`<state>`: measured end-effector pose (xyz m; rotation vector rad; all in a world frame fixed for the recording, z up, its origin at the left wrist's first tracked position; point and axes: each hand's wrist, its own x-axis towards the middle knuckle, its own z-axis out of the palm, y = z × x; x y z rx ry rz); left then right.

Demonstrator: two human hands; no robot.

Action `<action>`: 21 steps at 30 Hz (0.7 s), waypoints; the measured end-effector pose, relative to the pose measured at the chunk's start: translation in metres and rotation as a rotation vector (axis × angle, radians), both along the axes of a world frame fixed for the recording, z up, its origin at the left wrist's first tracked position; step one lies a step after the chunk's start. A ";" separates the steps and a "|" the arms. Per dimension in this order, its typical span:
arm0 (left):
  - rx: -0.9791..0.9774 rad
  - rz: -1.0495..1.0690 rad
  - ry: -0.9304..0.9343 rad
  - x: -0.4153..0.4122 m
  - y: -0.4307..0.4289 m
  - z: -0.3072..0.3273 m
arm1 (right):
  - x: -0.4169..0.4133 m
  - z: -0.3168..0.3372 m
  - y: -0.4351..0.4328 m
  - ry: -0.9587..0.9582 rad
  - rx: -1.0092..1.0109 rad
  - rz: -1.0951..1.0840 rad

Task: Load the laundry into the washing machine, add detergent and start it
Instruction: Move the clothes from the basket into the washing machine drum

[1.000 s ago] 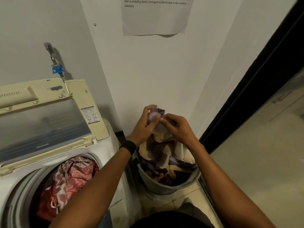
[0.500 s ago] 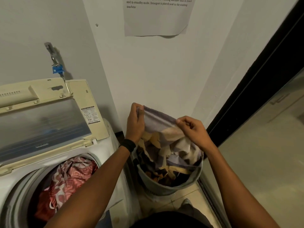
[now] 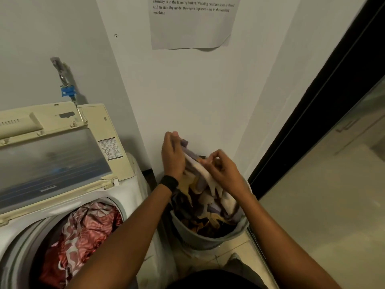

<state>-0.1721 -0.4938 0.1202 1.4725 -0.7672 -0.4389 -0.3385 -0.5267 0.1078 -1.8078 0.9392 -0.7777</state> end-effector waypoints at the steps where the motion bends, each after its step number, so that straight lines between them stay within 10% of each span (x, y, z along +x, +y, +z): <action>1: -0.003 -0.034 -0.020 0.006 0.000 0.002 | -0.007 -0.004 0.004 0.033 -0.024 0.009; 15: 0.189 -0.599 -0.125 0.005 0.005 -0.009 | -0.003 0.035 -0.036 0.061 -0.194 0.047; 21: 0.044 -0.338 -0.131 0.005 0.009 -0.001 | -0.003 0.010 -0.035 0.157 -0.100 0.028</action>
